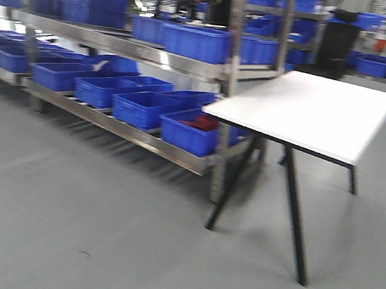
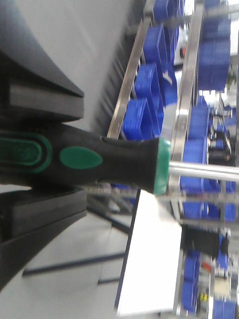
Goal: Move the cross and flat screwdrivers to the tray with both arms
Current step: 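Drive the base away from the table holding both screwdrivers, then drive the base to the roller shelf with the metal tray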
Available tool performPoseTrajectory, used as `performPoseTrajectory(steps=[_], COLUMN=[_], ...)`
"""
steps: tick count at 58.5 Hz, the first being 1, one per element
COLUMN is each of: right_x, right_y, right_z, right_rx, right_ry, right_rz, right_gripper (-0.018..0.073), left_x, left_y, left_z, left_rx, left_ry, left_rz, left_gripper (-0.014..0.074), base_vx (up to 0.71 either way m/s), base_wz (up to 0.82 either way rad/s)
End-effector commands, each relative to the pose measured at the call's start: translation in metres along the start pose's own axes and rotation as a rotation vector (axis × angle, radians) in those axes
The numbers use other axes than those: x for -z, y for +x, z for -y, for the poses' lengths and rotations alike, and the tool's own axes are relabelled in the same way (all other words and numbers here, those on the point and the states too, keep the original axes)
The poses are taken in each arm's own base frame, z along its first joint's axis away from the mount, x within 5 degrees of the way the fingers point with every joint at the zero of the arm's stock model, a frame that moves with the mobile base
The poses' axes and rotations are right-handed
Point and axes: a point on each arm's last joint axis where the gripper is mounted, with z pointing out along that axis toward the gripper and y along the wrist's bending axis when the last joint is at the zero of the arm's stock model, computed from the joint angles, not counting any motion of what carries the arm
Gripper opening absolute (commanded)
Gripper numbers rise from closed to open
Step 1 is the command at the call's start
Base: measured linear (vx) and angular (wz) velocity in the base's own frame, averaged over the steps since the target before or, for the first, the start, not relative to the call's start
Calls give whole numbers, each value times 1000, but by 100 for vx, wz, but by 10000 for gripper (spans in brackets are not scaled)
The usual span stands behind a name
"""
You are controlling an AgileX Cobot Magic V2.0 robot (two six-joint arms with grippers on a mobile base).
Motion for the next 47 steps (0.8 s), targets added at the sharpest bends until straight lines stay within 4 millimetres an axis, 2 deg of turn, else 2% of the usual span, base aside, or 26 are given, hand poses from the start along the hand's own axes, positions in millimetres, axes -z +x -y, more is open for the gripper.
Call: performPoseTrajectory(steps=[1, 22, 47], right_x=[2, 2, 2], right_y=[-15, -15, -15], right_z=[1, 2, 2], right_rx=[6, 11, 11], right_ry=[14, 18, 18], right_rz=[108, 106, 107], right_gripper=[-8, -8, -8], left_x=[4, 4, 4], left_y=[-15, -15, -15], left_z=[1, 1, 1], left_rx=[3, 3, 3], left_ry=[14, 14, 14], left_rz=[115, 115, 115], left_gripper=[-3, -3, -3], base_vx=[53, 52, 51], base_wz=[69, 62, 48])
